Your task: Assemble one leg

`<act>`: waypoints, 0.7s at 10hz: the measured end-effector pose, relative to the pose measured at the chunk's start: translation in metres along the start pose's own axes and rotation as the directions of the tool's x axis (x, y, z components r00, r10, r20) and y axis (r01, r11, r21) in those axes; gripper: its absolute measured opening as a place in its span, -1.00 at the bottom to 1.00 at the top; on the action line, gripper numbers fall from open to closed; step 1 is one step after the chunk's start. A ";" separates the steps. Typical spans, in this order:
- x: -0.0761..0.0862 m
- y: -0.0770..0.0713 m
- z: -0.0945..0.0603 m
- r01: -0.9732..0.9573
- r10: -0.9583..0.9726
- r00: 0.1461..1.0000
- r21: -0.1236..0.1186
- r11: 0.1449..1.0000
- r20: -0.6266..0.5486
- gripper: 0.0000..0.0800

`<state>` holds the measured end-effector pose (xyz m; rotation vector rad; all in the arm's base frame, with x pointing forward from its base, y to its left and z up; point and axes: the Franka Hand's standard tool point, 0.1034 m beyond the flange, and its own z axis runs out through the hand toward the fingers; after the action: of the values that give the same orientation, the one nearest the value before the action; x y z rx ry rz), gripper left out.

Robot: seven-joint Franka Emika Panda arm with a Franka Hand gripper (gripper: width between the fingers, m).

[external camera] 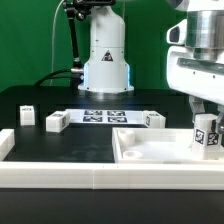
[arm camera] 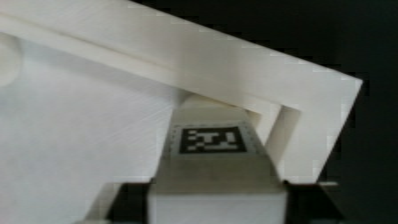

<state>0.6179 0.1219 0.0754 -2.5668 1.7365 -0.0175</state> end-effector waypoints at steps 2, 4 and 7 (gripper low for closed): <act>-0.001 -0.001 0.000 0.083 -0.083 0.997 0.004 0.997 -0.001 0.47; -0.002 -0.002 0.001 0.291 -0.291 0.957 0.010 0.957 -0.007 0.59; -0.008 -0.002 0.001 0.617 -0.617 0.787 0.011 0.787 -0.006 0.62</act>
Offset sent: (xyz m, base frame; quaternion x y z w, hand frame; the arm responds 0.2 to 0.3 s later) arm -0.0055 0.0080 -0.0011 0.0148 -0.0165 -0.1945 0.9807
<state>0.6171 0.1304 0.0747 -2.9894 0.8022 -0.0519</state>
